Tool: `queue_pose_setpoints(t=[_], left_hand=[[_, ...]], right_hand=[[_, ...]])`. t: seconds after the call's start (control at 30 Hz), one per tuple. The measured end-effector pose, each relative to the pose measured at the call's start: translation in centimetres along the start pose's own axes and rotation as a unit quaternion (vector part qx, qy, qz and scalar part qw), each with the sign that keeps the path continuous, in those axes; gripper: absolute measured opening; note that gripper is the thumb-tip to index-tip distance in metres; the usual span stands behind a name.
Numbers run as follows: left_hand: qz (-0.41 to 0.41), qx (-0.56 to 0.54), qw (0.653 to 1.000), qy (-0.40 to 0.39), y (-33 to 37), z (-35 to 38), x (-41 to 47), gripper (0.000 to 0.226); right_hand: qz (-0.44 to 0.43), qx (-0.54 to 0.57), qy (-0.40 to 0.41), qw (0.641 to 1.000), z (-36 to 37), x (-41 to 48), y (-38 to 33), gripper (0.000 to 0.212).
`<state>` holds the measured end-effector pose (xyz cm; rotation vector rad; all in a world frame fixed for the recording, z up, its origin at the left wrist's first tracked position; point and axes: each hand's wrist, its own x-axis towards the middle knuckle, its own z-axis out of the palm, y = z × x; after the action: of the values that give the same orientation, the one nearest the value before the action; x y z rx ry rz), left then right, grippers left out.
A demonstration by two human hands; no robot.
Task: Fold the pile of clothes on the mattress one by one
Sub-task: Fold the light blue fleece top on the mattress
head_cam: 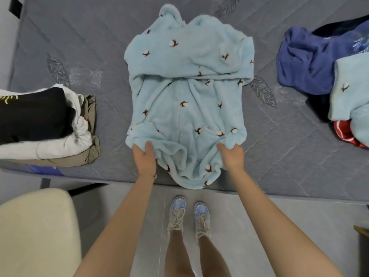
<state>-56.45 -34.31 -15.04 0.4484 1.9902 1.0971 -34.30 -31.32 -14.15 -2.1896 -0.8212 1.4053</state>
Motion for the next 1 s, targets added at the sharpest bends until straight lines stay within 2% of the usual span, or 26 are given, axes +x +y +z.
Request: queue_pose_setpoints(t=[0.1, 0.23, 0.33, 0.4, 0.47, 0.53, 0.73, 1.0], left_hand=[[0.002, -0.060, 0.998, 0.019, 2.9, 1.9, 1.9, 0.042], [0.010, -0.148, 0.988, 0.039, 8.2, 4.4, 5.3, 0.025], [-0.003, -0.192, 0.980, 0.043, 11.9, 6.4, 7.5, 0.041], [-0.029, -0.242, 0.969, 0.030, 13.9, 7.5, 9.4, 0.047], [-0.061, -0.315, 0.947, 0.014, 15.6, 8.0, 11.7, 0.044], [-0.065, -0.336, 0.940, -0.003, 17.5, 8.4, 13.8, 0.040], [-0.027, -0.360, 0.932, -0.035, 22.6, 9.8, 18.9, 0.047], [-0.038, -0.397, 0.917, -0.005, 26.6, 12.2, 23.2, 0.037]], right_hand=[[-0.014, 0.093, 0.019, 0.995, 0.3, 0.7, -3.7, 0.006], [-0.006, 0.210, 0.070, 0.975, 1.0, 3.1, -8.2, 0.011], [0.003, 0.268, 0.097, 0.958, 1.6, 5.3, -11.8, 0.022], [0.012, 0.318, 0.128, 0.939, 1.7, 6.6, -14.1, 0.028], [0.008, 0.372, 0.157, 0.915, 1.9, 7.9, -16.4, 0.031], [0.010, 0.415, 0.183, 0.891, 2.2, 9.0, -18.4, 0.037], [0.009, 0.399, 0.208, 0.893, 2.8, 12.0, -23.3, 0.036], [0.037, 0.402, 0.236, 0.884, 1.2, 16.9, -28.4, 0.043]])
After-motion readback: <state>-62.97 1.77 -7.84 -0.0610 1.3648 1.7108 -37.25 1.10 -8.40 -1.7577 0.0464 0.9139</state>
